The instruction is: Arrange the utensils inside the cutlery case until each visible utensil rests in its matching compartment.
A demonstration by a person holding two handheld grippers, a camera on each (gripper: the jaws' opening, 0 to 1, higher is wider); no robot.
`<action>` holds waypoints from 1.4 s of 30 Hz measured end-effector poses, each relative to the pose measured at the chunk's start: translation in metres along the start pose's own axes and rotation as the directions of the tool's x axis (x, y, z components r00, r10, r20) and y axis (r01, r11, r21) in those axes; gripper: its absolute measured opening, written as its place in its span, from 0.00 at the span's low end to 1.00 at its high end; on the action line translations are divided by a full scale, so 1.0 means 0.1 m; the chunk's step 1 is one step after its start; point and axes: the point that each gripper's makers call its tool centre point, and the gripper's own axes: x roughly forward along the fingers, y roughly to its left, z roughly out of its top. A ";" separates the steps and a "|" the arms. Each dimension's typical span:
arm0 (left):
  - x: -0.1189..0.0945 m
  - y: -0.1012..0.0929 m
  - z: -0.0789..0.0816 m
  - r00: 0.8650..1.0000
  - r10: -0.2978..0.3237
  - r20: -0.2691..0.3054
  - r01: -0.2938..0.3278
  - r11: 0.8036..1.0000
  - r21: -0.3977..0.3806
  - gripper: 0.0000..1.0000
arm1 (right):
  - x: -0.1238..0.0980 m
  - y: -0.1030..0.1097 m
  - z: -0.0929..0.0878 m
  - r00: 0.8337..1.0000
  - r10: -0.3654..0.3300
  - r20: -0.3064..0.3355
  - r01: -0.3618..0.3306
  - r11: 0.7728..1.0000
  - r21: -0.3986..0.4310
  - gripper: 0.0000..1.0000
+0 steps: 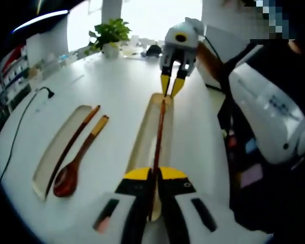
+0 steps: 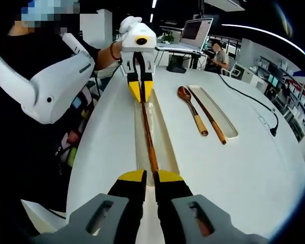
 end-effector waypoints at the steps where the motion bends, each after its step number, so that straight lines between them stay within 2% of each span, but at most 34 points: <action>1: 0.00 0.00 0.00 1.000 0.002 0.000 -0.002 1.000 0.001 0.05 | 0.00 0.00 0.00 1.000 0.001 0.000 -0.001 1.000 -0.005 0.06; 11: 0.02 0.03 -0.03 1.000 0.008 0.000 -0.008 1.000 0.003 0.05 | 0.01 -0.04 0.01 1.000 -0.010 0.001 0.010 1.000 -0.004 0.06; 24: 0.03 0.10 -0.02 0.998 0.055 0.020 -0.056 0.996 0.074 0.13 | 0.01 -0.02 0.02 1.000 -0.005 0.003 0.005 1.000 -0.003 0.06; 32: -0.05 0.04 -0.03 0.998 0.061 0.006 -0.062 0.990 0.130 0.19 | 0.02 -0.05 0.03 1.000 -0.009 0.008 0.009 1.000 -0.004 0.07; 42: -0.23 0.02 -0.05 0.997 0.070 -0.034 -0.067 0.993 0.098 0.22 | 0.04 -0.06 0.08 1.000 0.005 0.008 -0.005 1.000 -0.014 0.07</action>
